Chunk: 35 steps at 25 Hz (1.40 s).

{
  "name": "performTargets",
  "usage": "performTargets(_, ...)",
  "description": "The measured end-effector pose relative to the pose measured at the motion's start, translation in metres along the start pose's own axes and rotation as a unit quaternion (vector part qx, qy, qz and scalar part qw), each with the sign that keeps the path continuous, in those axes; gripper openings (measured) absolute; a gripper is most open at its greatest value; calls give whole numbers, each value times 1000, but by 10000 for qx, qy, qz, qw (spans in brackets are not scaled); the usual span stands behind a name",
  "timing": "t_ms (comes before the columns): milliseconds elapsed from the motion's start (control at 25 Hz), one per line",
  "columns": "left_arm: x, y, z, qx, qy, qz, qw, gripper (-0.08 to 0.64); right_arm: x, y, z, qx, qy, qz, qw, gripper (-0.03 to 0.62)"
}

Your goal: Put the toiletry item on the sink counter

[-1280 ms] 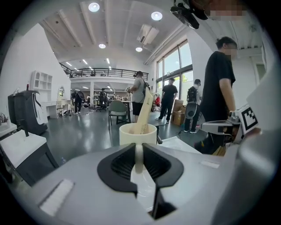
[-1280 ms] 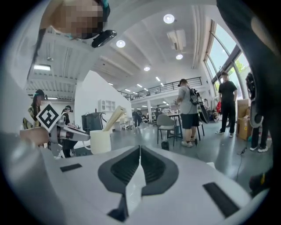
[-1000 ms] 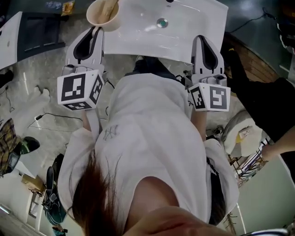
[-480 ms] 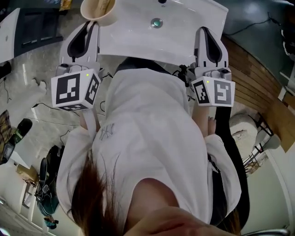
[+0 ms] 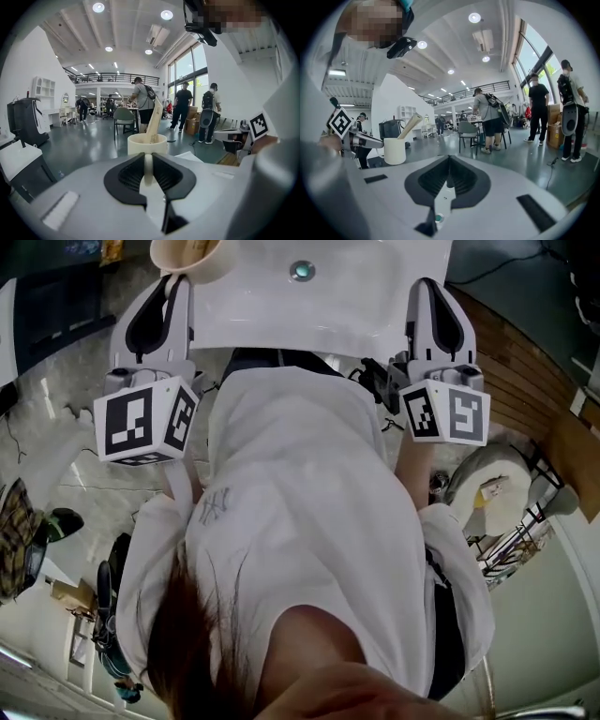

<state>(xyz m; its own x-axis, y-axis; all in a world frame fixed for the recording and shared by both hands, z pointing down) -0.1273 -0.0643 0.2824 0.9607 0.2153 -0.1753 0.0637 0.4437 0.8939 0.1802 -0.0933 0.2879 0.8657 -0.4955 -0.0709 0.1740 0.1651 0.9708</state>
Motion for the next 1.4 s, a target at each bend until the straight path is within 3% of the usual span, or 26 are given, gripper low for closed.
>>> performTargets(280,-19,-2,3,-61,190,36,9998,55,-7,-3,2,-94,371,27,9993,11)
performTargets(720,-57,-7,-9,35,60,102,9999,55,-26,-18,8,82,551,172,9983,11)
performTargets(1400,-64,-11,-8,235,271,123,9993,55,-39,-18,8,135,646,93,9978,11)
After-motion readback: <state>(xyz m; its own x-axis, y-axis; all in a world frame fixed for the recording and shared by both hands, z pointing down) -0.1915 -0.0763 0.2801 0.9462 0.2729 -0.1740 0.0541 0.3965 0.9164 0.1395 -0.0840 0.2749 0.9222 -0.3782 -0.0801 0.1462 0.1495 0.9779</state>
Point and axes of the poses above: the fingertips, and each gripper's own axes: z forward along the fingers, x to its right, y out of its underside, the point moved 6 cm from there along -z, backward along the fingers, and after that the axes turned 9 degrees about -z, right-handed, at the moved point
